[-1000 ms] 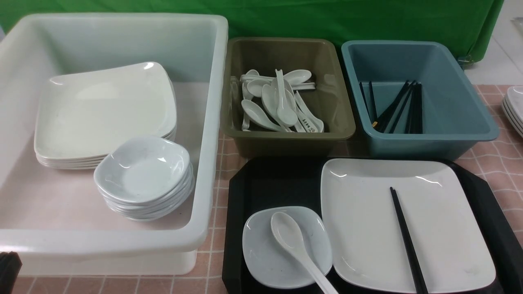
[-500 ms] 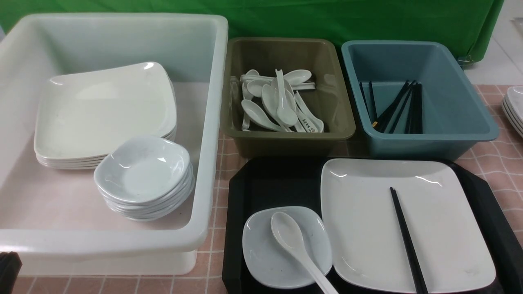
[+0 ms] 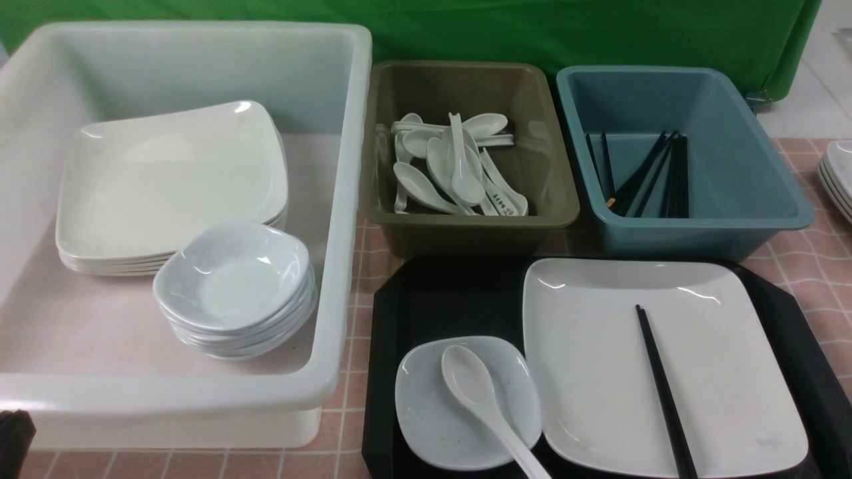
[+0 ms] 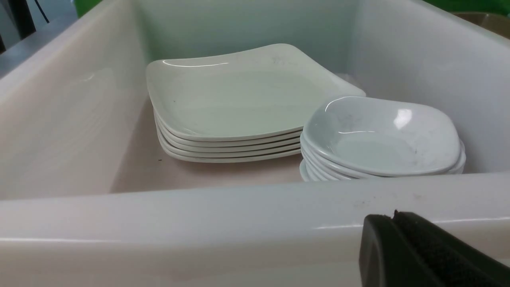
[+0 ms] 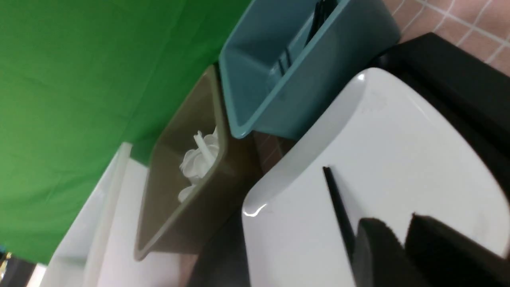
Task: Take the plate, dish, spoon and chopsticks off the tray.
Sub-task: Use the right arm to grab a pair of chopsticks from the plate
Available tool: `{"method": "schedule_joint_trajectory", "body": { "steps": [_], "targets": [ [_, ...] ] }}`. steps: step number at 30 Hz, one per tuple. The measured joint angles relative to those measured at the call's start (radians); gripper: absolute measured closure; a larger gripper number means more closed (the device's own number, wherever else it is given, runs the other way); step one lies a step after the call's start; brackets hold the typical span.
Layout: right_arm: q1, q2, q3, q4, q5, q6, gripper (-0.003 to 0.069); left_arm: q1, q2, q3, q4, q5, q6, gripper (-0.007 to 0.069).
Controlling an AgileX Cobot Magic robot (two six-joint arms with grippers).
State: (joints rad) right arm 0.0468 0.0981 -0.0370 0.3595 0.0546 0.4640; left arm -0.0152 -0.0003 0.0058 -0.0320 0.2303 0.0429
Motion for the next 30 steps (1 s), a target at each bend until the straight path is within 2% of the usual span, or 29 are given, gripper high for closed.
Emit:
{"method": "schedule_joint_trajectory", "body": {
  "steps": [1, 2, 3, 6, 9, 12, 13, 16, 20, 24, 26, 28, 29, 30],
  "targets": [
    [0.002, 0.000, -0.013, 0.000, 0.000, -0.017, 0.0538, 0.000, 0.000, 0.000, 0.000, 0.000, 0.000, 0.0620],
    [0.023, 0.000, -0.087, 0.000, -0.004, -0.110, 0.0601, 0.000, 0.000, 0.000, 0.000, 0.000, 0.000, 0.0620],
    [0.035, 0.006, -0.141, 0.000, -0.007, -0.179, 0.0625, 0.000, 0.000, 0.000, 0.000, 0.000, 0.000, 0.0620],
    [0.055, 0.054, -0.289, 0.000, 0.014, -0.353, 0.0629, 0.000, 0.000, 0.000, 0.000, 0.000, 0.000, 0.0620],
    [0.059, 0.152, -0.445, -0.003, 0.138, -0.479, 0.0629, 0.000, 0.000, 0.000, 0.000, 0.000, 0.000, 0.0620],
    [0.059, 0.302, -0.556, -0.011, 0.372, -0.522, 0.0629, 0.000, 0.000, 0.000, 0.000, 0.000, 0.000, 0.0620],
    [0.059, 0.313, -0.556, -0.011, 0.391, -0.522, 0.0629, 0.000, 0.000, 0.000, 0.000, 0.000, 0.000, 0.0620],
    [0.059, 0.520, -0.619, -0.016, 0.708, -0.532, 0.0629, 0.000, 0.000, 0.000, 0.000, 0.000, 0.000, 0.0620],
    [0.059, 0.687, -0.626, -0.019, 0.846, -0.563, 0.0621, 0.000, 0.000, 0.000, 0.000, 0.000, 0.000, 0.0620],
    [0.063, 0.892, -0.634, -0.022, 0.863, -0.636, 0.0546, 0.000, 0.000, 0.000, 0.000, 0.000, 0.000, 0.0620],
    [0.099, 1.012, -0.663, -0.023, 0.874, -0.661, 0.0431, 0.000, 0.000, 0.000, 0.000, 0.000, 0.000, 0.0620],
    [0.123, 1.051, -0.678, -0.025, 0.874, -0.662, 0.0389, 0.000, 0.000, 0.000, 0.000, 0.000, 0.000, 0.0620],
    [0.176, 1.117, -0.712, -0.042, 0.873, -0.658, 0.0334, 0.000, 0.000, 0.000, 0.000, 0.000, 0.000, 0.0620],
    [0.208, 1.142, -0.730, -0.059, 0.870, -0.650, 0.0319, 0.000, 0.000, 0.000, 0.000, 0.000, 0.000, 0.0620]
  ]
}}
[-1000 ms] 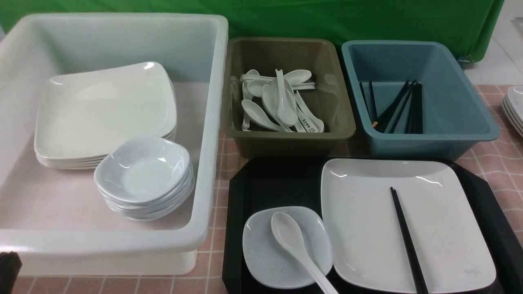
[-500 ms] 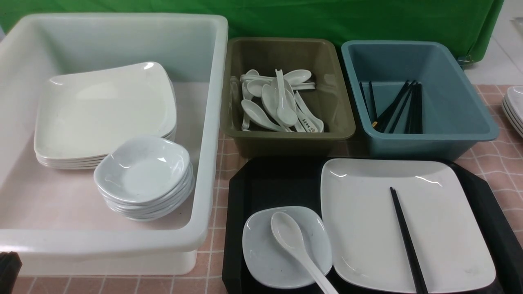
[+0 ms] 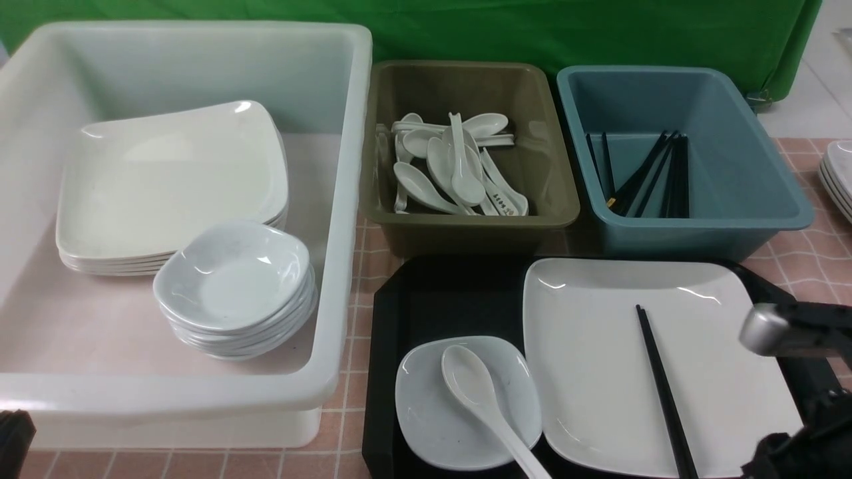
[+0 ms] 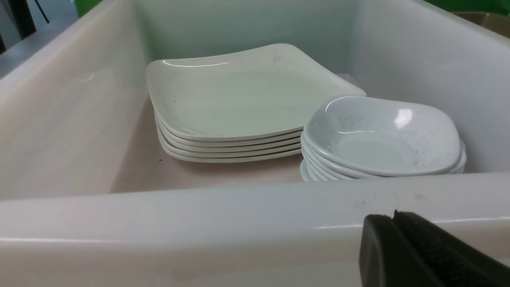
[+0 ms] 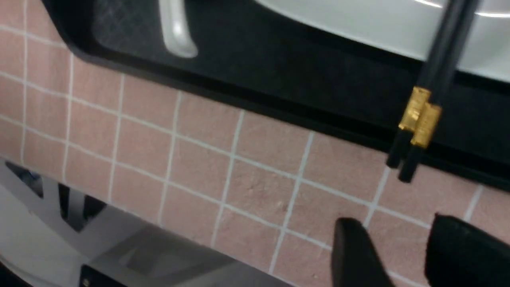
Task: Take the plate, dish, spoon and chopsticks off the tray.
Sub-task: Use the right arm to grab a pair of chopsticks from the plate
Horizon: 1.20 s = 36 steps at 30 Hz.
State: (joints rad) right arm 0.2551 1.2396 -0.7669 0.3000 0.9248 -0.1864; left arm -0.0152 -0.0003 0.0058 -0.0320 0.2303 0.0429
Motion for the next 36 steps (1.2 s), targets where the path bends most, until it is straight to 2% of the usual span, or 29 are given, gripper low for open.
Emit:
{"method": "schedule_joint_trajectory", "body": {
  "steps": [2, 4, 8, 14, 24, 26, 28, 31, 32, 36],
  "targets": [
    [0.050, 0.049, -0.045, -0.054, -0.001, 0.048, 0.0301, 0.000, 0.000, 0.000, 0.000, 0.000, 0.000, 0.0620],
    [0.106, 0.117, -0.098, -0.159, -0.002, 0.132, 0.0293, 0.000, 0.000, 0.000, 0.000, 0.000, 0.000, 0.0620],
    [0.146, 0.235, -0.159, -0.281, -0.022, 0.234, 0.0283, 0.000, 0.000, 0.000, 0.000, 0.000, 0.000, 0.0620],
    [0.148, 0.372, -0.179, -0.305, -0.146, 0.300, 0.0228, 0.000, 0.000, 0.000, 0.000, 0.000, 0.000, 0.0620],
    [0.148, 0.492, -0.182, -0.307, -0.226, 0.314, 0.0221, 0.000, 0.000, 0.000, 0.000, 0.000, 0.000, 0.0620],
    [0.148, 0.500, -0.182, -0.308, -0.228, 0.314, 0.0242, 0.000, 0.000, 0.000, 0.000, 0.000, 0.000, 0.0620],
    [0.148, 0.502, -0.183, -0.308, -0.228, 0.314, 0.0304, 0.000, 0.000, 0.000, 0.000, 0.000, 0.000, 0.0620],
    [0.148, 0.502, -0.183, -0.309, -0.227, 0.314, 0.0473, 0.000, 0.000, 0.000, 0.000, 0.000, 0.000, 0.0620],
    [0.148, 0.502, -0.183, -0.309, -0.226, 0.313, 0.0495, 0.000, 0.000, 0.000, 0.000, 0.000, 0.000, 0.0620],
    [0.148, 0.485, -0.184, -0.309, -0.196, 0.313, 0.0487, 0.000, 0.000, 0.000, 0.000, 0.000, 0.000, 0.0620]
  ]
}}
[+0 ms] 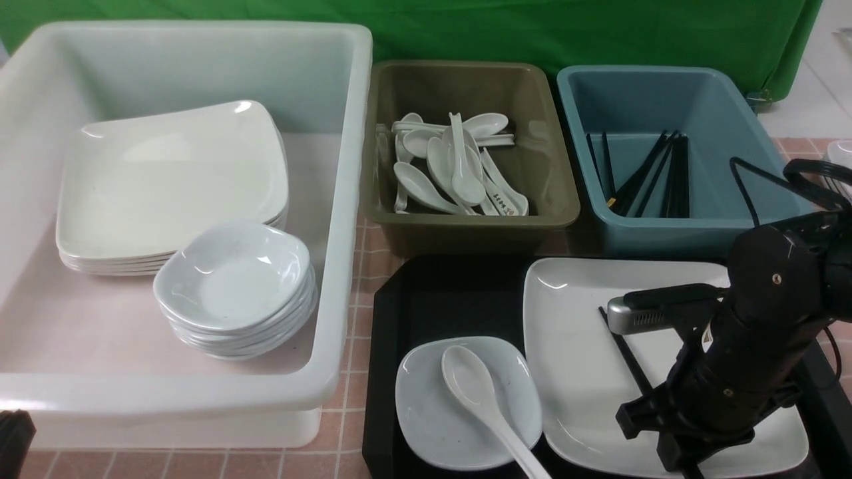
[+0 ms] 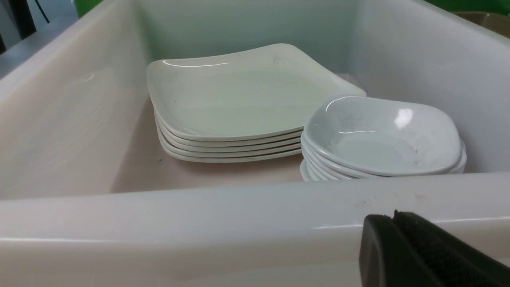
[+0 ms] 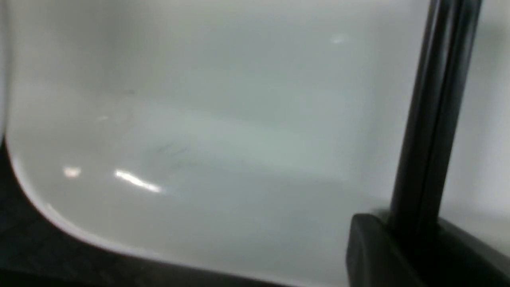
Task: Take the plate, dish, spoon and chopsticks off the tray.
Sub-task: Use the right arm to grab a pair of chopsticks from the plate, then use the right arm to put the chopsticks into the small storage box on the right
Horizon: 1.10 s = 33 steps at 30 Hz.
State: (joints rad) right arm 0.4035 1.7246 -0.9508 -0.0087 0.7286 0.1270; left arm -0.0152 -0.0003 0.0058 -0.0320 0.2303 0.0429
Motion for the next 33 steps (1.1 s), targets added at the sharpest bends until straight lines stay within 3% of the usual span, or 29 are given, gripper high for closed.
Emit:
{"method": "schedule_joint_trajectory", "body": {
  "steps": [8, 14, 20, 28, 33],
  "targets": [
    [0.001, -0.171, -0.096, 0.000, 0.133, -0.029, 0.0487, 0.000, 0.000, 0.000, 0.000, 0.000, 0.000, 0.0620],
    [-0.008, -0.228, -0.281, -0.004, 0.132, -0.064, 0.0487, 0.000, 0.000, 0.000, 0.000, 0.000, 0.000, 0.0620],
    [-0.125, -0.079, -0.509, -0.007, -0.138, -0.060, 0.0487, 0.000, 0.000, 0.000, 0.000, 0.000, 0.000, 0.0620],
    [-0.245, 0.151, -0.557, -0.011, -0.680, -0.059, 0.0487, 0.000, 0.000, 0.000, 0.000, 0.000, 0.000, 0.0620],
    [-0.262, 0.281, -0.557, -0.011, -0.784, -0.057, 0.0482, 0.000, 0.000, 0.000, 0.000, 0.000, 0.000, 0.0620]
  ]
}}
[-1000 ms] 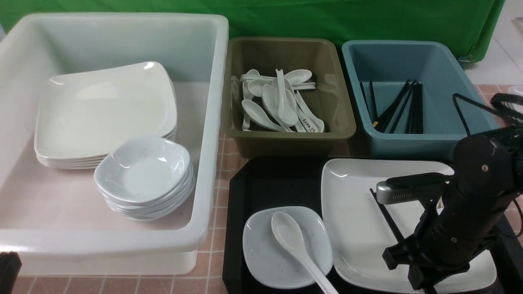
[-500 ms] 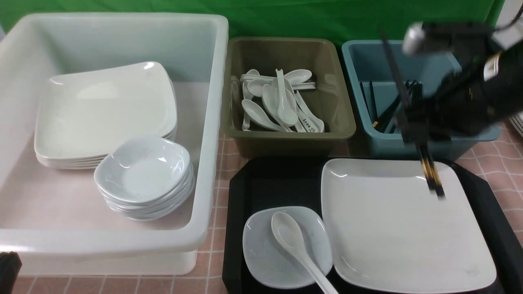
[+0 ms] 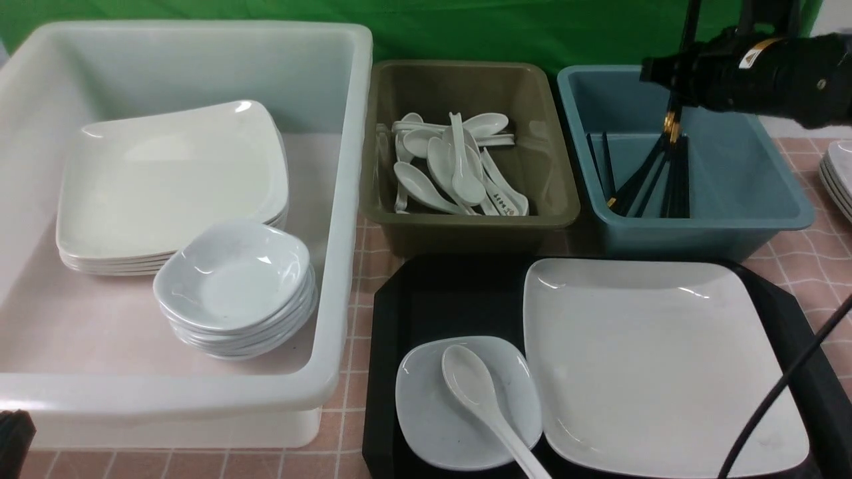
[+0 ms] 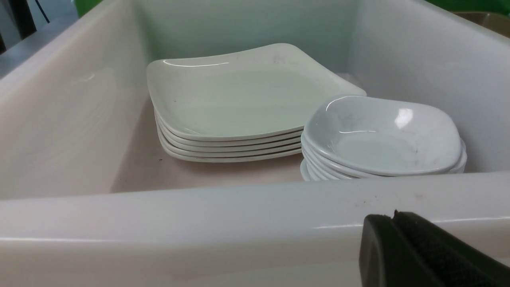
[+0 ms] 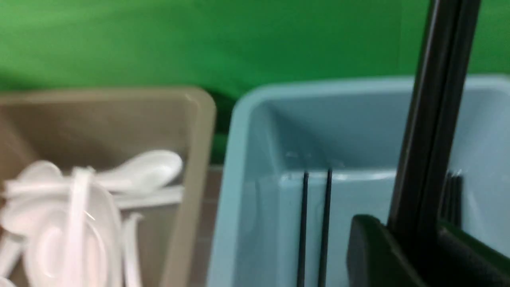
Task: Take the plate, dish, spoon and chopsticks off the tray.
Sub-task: Use the right arm to put the chopsticks into the small storage box on the right, then use the left arm to grab a soup spoon from the plate
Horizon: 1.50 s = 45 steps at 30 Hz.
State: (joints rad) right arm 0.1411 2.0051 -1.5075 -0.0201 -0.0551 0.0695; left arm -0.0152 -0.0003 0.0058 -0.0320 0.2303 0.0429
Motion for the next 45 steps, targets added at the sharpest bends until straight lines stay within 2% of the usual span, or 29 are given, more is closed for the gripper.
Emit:
{"method": "schedule_joint_trajectory", "body": {
  "steps": [4, 9, 12, 13, 18, 19, 20, 22, 24, 25, 29, 35, 45],
  "targets": [
    [0.001, 0.062, 0.000, 0.000, 0.012, 0.017, 0.0424, 0.000, 0.000, 0.000, 0.000, 0.000, 0.000, 0.0620],
    [0.001, 0.075, 0.000, 0.000, 0.075, 0.029, 0.0289, 0.000, 0.000, 0.000, 0.000, 0.000, 0.000, 0.0620],
    [0.001, 0.045, 0.000, 0.000, 0.136, 0.031, 0.0267, 0.000, 0.000, 0.000, 0.000, 0.000, 0.000, 0.0620],
    [0.001, 0.026, 0.000, 0.000, 0.162, 0.031, 0.0274, 0.000, 0.000, 0.000, 0.000, 0.000, 0.000, 0.0620],
    [0.001, -0.123, 0.000, 0.001, 0.325, 0.032, 0.0429, 0.000, 0.000, 0.000, 0.000, 0.000, 0.000, 0.0620],
    [0.002, -0.206, 0.000, 0.020, 0.443, 0.032, 0.0516, 0.000, 0.000, 0.000, 0.000, 0.000, 0.000, 0.0620],
    [0.003, -0.252, 0.000, 0.035, 0.520, 0.032, 0.0569, 0.000, 0.000, 0.000, 0.000, 0.000, 0.000, 0.0620],
    [0.016, -0.328, 0.001, 0.061, 0.663, 0.031, 0.0624, 0.000, 0.000, 0.000, 0.000, 0.000, 0.000, 0.0620],
    [0.031, -0.375, 0.012, 0.071, 0.749, 0.022, 0.0629, 0.000, 0.000, 0.000, 0.000, 0.000, 0.000, 0.0620],
    [0.063, -0.426, 0.038, 0.077, 0.831, 0.003, 0.0629, 0.000, 0.000, 0.000, 0.000, 0.000, 0.000, 0.0620],
    [0.185, -0.562, 0.176, 0.095, 0.961, -0.041, 0.0629, 0.000, 0.000, 0.000, 0.000, 0.000, 0.000, 0.0620],
    [0.296, -0.800, 0.384, 0.097, 0.993, -0.026, 0.0629, 0.000, 0.000, 0.000, 0.000, 0.000, 0.000, 0.0620],
    [0.321, -1.199, 0.677, 0.095, 0.993, 0.035, 0.0629, 0.000, 0.000, 0.000, 0.000, 0.000, 0.000, 0.0620]
  ]
}}
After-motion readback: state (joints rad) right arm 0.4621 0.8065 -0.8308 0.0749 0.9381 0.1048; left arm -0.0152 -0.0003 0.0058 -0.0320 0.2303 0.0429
